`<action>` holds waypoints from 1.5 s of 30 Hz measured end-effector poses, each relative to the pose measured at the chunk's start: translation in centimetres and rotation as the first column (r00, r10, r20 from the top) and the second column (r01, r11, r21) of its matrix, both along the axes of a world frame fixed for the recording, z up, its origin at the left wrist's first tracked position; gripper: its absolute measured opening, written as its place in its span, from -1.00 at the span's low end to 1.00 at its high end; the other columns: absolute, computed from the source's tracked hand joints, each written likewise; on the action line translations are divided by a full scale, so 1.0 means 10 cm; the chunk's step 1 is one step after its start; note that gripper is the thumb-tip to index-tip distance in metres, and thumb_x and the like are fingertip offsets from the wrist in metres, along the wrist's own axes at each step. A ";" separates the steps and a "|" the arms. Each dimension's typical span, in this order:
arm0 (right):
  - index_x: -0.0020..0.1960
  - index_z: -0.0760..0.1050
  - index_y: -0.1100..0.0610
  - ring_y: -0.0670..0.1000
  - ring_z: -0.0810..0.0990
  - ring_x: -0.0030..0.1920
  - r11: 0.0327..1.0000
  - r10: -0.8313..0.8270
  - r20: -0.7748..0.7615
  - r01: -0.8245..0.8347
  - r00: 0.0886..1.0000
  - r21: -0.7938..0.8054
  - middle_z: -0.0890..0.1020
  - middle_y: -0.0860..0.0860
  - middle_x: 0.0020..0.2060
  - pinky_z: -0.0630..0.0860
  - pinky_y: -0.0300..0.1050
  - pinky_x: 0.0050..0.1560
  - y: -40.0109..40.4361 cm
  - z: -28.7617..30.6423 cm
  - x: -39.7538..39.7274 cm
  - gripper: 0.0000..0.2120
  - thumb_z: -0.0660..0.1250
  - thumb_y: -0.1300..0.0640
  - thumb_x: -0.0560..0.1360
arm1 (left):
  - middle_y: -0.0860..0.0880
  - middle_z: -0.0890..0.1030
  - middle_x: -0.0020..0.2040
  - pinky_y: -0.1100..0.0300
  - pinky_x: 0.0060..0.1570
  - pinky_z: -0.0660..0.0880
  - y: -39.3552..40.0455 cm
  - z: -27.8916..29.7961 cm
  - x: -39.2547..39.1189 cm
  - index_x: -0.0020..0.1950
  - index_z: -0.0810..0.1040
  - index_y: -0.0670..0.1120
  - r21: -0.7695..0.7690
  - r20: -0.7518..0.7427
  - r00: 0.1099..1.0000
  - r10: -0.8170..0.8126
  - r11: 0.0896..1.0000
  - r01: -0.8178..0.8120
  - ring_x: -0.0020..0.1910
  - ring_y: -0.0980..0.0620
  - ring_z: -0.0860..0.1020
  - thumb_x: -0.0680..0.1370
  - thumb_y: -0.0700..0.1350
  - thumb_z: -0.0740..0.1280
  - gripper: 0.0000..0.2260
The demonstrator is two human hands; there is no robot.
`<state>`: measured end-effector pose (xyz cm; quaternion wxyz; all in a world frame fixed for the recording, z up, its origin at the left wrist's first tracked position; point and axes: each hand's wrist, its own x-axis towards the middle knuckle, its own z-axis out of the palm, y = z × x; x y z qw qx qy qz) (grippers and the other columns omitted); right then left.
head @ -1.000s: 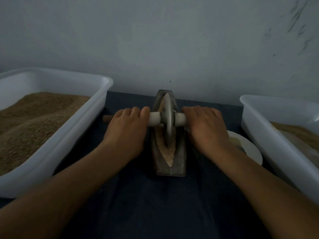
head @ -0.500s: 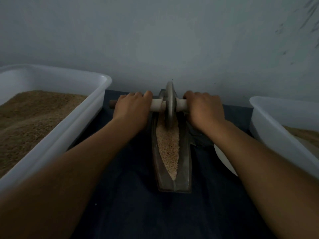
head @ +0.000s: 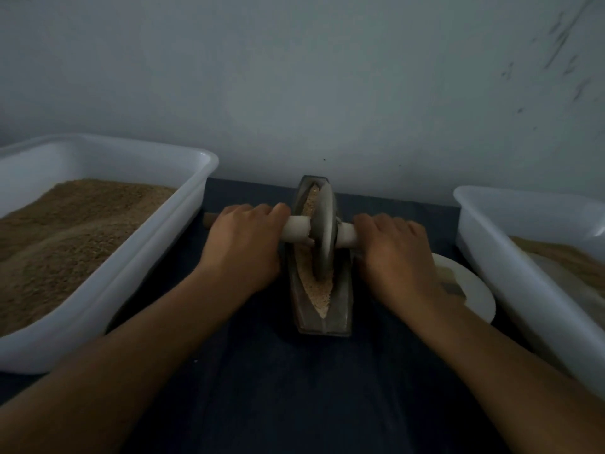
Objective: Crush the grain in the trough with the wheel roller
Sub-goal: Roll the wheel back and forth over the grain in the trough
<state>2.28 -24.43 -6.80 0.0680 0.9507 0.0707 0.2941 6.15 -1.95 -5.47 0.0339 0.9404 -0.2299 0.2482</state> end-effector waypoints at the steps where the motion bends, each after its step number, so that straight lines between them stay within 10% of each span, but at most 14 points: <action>1: 0.17 0.51 0.11 0.13 0.52 -0.09 1.000 0.014 0.010 -0.014 1.000 0.006 0.57 0.06 -0.08 0.34 0.02 -0.04 0.01 -0.01 -0.09 -0.68 0.44 0.12 0.43 | 0.05 0.59 -0.04 0.12 -0.10 0.35 0.03 0.02 -0.07 0.12 0.42 0.06 -0.032 -0.003 1.000 -0.023 0.999 0.023 -0.09 0.00 0.55 0.47 0.02 0.39 -0.73; 10: 0.25 0.50 0.14 0.14 0.58 0.00 0.997 0.080 0.019 -0.080 0.997 0.012 0.61 0.10 0.03 0.46 0.07 0.03 0.03 0.06 -0.43 -0.53 0.49 0.10 0.38 | 0.06 0.61 -0.01 0.07 0.02 0.46 0.15 0.04 -0.37 0.18 0.48 0.05 -0.130 0.029 0.996 -0.084 0.988 0.087 -0.06 0.00 0.57 0.45 -0.01 0.41 -0.68; 15: 0.13 0.53 0.16 0.14 0.56 -0.14 0.998 0.059 0.038 -0.060 0.998 0.014 0.59 0.09 -0.12 0.44 0.04 -0.06 -0.01 -0.04 -0.16 -0.66 0.50 0.16 0.39 | 0.03 0.53 0.15 0.04 0.24 0.38 0.05 -0.09 -0.14 0.35 0.33 0.05 0.060 0.067 0.997 -0.036 0.998 0.032 0.10 -0.03 0.51 0.40 0.07 0.46 -0.42; 36: 0.03 0.46 0.08 0.17 0.53 -0.11 0.999 -0.044 -0.048 0.043 0.998 -0.023 0.58 0.05 -0.12 0.13 -0.04 -0.21 -0.04 0.13 0.74 -0.85 0.33 0.11 0.48 | -0.05 0.58 -0.01 0.02 -0.08 0.40 -0.14 -0.15 0.66 0.14 0.39 0.01 -0.039 0.003 0.997 0.073 0.997 -0.073 -0.07 -0.09 0.56 0.46 -0.05 0.42 -0.68; 45: 0.23 0.44 0.08 0.12 0.52 -0.04 0.999 -0.007 -0.094 0.002 0.996 -0.052 0.55 0.04 -0.02 0.37 0.02 -0.02 -0.06 -0.01 0.04 -0.63 0.37 0.07 0.46 | 0.03 0.55 -0.02 0.05 0.06 0.40 -0.04 -0.07 0.10 0.18 0.41 0.05 -0.013 0.060 0.998 -0.032 0.999 0.033 -0.06 -0.02 0.52 0.44 0.01 0.44 -0.63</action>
